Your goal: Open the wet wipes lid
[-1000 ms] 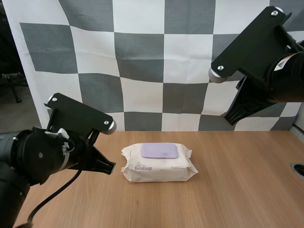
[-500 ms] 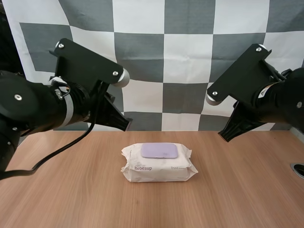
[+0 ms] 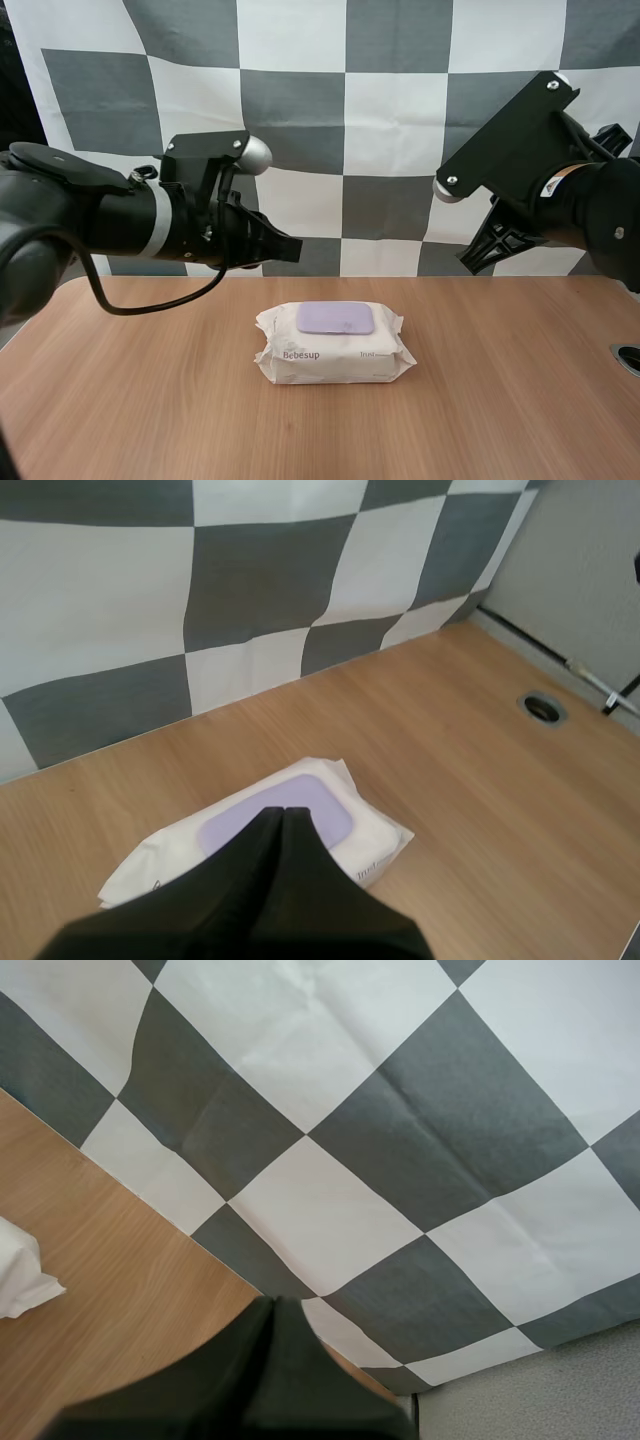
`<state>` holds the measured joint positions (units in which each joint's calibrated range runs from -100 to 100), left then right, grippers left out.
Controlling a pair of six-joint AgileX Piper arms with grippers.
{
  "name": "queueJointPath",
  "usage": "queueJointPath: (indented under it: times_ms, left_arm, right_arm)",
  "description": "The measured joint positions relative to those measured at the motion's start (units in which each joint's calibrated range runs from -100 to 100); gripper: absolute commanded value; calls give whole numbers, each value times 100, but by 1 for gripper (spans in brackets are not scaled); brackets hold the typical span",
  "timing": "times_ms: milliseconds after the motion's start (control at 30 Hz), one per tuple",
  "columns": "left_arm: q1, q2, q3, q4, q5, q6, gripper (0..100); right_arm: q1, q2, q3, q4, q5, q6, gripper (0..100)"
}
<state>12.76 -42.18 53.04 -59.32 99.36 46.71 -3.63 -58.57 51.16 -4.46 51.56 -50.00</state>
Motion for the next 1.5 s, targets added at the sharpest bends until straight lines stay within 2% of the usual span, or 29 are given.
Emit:
queueJointPath:
  times_ms: [167, 333, 400, 500, 667, 833, 1067, 1100, 1200, 1367, 1500]
  left_arm:
    - [549, 376, -13, -481, 36, 557, 0]
    - [1138, 570, 134, -185, 55, 1080, 0]
    - [1281, 742, 324, 173, 38, 1320, 0]
    - [1353, 1043, 693, 628, 38, 1671, 0]
    - [1353, 1591, 1055, 979, 59, 2139, 0]
    - [1353, 2049, 1055, 1004, 59, 2379, 0]
    - [1330, 2494, 1055, 805, 59, 2559, 11]
    - [1277, 2594, 1055, 743, 59, 2624, 12]
    - [999, 2743, 1055, 760, 59, 2754, 16]
    - [583, 2743, 1055, 729, 59, 2754, 16]
    - [341, 2743, 1055, 729, 59, 2754, 16]
  right_arm:
    - [0, 0, 0, -22, -72, 0, 0]
    - [0, 0, 0, 177, -154, 11, 0]
    - [0, 0, 0, 281, -164, 11, 0]
    - [0, 0, 0, 364, -212, 11, 0]
    - [0, 0, 0, 364, -229, 11, 0]
    - [0, 0, 0, 364, -251, 11, 0]
    - [0, 0, 0, 364, -251, 11, 0]
    - [0, 0, 0, 364, -251, 11, 0]
    - [0, 0, 0, 364, -251, 11, 0]
    - [0, 0, 0, 364, -251, 11, 0]
    - [0, 0, 0, 364, -251, 11, 0]
